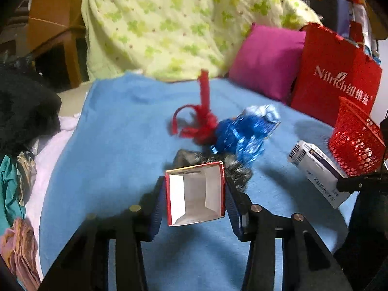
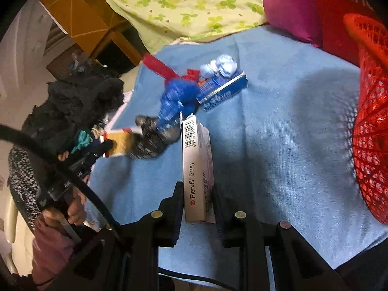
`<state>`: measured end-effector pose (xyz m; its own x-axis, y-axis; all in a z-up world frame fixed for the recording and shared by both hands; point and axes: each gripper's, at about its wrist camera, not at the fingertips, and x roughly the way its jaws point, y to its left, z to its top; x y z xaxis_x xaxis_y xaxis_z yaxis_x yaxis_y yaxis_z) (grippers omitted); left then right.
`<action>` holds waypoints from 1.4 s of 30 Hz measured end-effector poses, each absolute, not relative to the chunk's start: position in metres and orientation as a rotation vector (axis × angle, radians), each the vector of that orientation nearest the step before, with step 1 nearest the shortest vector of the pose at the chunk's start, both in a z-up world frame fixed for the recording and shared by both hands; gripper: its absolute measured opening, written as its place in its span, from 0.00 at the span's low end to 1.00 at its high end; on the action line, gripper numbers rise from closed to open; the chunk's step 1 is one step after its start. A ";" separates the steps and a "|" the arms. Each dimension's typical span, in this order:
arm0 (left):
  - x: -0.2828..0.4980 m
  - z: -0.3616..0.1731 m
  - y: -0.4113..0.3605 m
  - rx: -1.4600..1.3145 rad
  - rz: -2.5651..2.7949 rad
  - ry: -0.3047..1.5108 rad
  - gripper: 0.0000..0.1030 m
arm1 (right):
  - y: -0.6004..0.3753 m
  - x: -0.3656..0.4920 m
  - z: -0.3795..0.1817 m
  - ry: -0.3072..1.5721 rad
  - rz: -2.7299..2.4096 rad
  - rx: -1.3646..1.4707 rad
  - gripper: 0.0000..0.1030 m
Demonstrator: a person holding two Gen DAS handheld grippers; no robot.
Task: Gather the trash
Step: 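Carry both medicine boxes to the red wastebasket and drop them in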
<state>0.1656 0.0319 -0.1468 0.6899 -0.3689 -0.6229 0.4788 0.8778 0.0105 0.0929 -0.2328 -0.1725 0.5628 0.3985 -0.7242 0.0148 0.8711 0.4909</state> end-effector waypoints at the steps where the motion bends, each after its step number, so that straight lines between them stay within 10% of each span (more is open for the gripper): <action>1: 0.161 -0.147 0.030 0.187 -0.477 0.651 0.46 | -0.232 0.091 -0.169 0.947 0.240 0.474 0.24; 21: 0.141 -0.190 0.012 0.223 -0.333 0.802 0.46 | -0.233 0.052 -0.160 0.923 0.246 0.416 0.24; 42: 0.050 -0.082 -0.093 0.224 -0.662 0.509 0.46 | -0.304 -0.014 -0.050 0.575 0.168 0.459 0.24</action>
<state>0.0503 -0.0931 -0.0819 0.6730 -0.5287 -0.5173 0.6359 0.7708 0.0394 -0.0139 -0.3044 -0.0501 0.8288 0.2785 -0.4853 -0.0267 0.8861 0.4628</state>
